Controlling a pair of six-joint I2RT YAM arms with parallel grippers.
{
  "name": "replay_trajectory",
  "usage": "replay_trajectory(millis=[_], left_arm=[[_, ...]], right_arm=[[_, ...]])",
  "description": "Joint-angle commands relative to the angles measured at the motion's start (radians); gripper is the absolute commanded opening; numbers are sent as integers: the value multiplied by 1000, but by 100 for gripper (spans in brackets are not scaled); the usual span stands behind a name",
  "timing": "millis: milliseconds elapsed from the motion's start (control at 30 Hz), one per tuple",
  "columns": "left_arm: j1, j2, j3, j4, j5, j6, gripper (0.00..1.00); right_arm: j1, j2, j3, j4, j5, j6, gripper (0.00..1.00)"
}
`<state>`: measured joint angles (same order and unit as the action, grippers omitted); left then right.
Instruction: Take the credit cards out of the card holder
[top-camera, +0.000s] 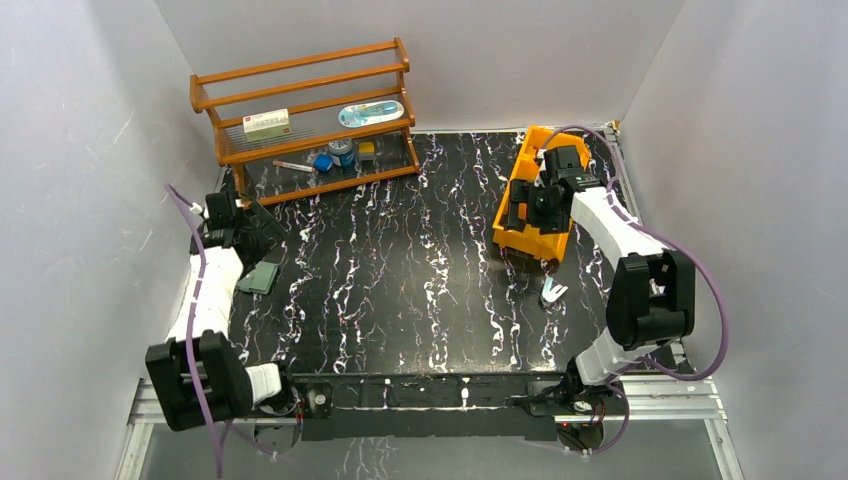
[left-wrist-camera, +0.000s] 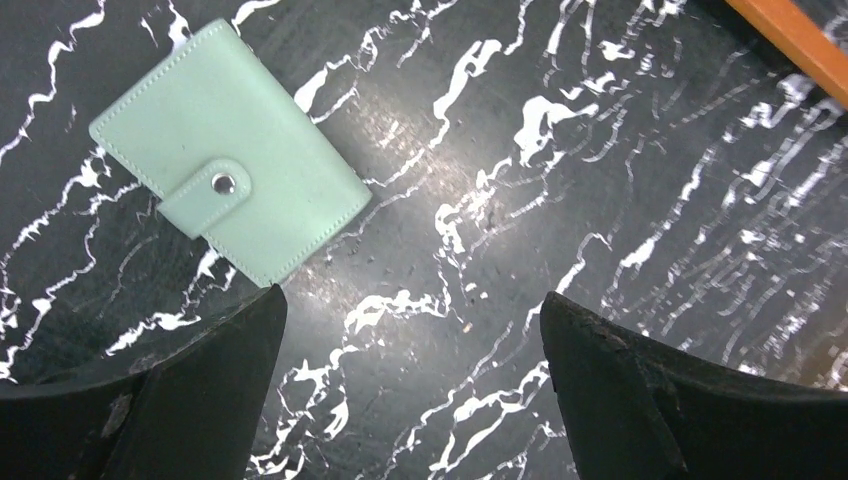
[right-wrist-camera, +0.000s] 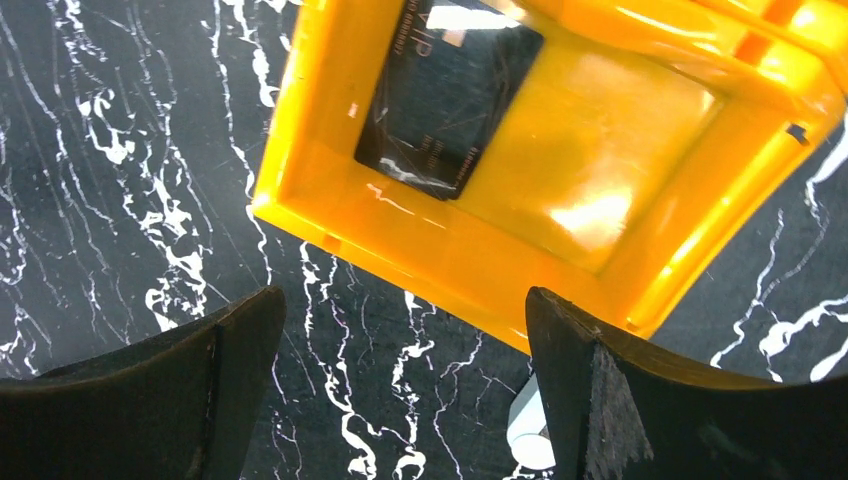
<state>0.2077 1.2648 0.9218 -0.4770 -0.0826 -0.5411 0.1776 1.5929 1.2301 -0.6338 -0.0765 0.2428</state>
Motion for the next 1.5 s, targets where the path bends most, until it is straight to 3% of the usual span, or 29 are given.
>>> replay_trajectory(millis=[0, 400, 767, 1133, 1300, 1467], left_arm=[[6, -130, -41, -32, 85, -38, 98], [6, -210, -74, -62, 225, -47, 98], [5, -226, -85, -69, 238, -49, 98], [5, -235, -100, -81, 193, -57, 98], [6, -232, -103, -83, 189, -51, 98], [6, -229, -103, -82, 132, -49, 98]], right_arm=[[-3, 16, 59, 26, -99, -78, 98], [63, 106, 93, -54, -142, -79, 98], [316, 236, 217, -58, -31, 4, 98], [518, 511, 572, -100, 4, 133, 98], [570, 654, 796, -172, 23, 149, 98], [600, 722, 904, -162, -6, 190, 98]])
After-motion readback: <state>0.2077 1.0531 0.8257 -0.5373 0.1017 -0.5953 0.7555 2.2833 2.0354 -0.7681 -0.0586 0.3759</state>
